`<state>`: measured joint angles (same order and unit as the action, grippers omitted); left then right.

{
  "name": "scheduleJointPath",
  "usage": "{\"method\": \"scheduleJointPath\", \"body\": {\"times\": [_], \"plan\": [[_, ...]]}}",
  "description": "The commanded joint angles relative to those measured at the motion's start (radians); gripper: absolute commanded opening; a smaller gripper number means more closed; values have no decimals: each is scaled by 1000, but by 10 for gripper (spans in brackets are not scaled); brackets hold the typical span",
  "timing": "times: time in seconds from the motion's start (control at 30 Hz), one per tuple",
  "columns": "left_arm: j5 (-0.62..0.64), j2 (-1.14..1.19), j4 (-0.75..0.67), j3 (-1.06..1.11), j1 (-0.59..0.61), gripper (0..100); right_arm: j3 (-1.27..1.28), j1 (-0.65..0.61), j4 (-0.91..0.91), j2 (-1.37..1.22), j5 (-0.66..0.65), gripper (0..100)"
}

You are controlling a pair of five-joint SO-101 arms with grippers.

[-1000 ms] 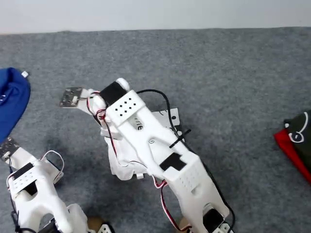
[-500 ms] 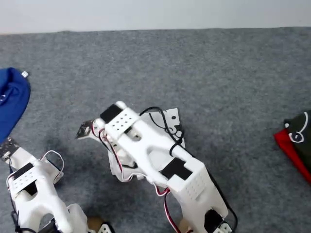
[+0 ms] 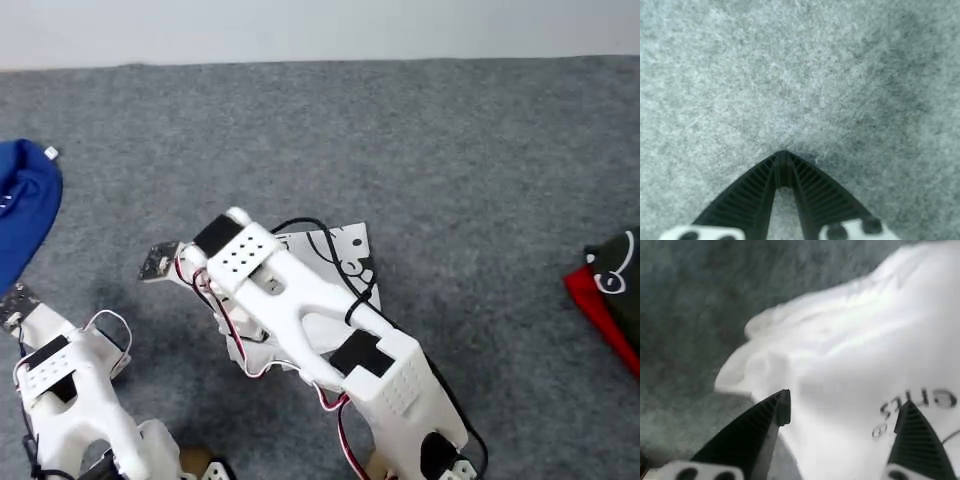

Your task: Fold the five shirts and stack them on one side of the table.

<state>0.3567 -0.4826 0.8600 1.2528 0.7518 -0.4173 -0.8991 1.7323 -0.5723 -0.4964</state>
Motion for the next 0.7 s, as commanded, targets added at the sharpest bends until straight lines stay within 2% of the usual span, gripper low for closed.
{"method": "scheduleJointPath", "body": {"times": [0.0,0.4,0.67], "plan": [[6,-2,8,21,5,4,-64,-7,62,94,8,339],[6,-2,8,21,5,4,189,-28,41,229,11,339],[6,-2,8,21,5,4,262,-28,-91,228,54,339]]}}
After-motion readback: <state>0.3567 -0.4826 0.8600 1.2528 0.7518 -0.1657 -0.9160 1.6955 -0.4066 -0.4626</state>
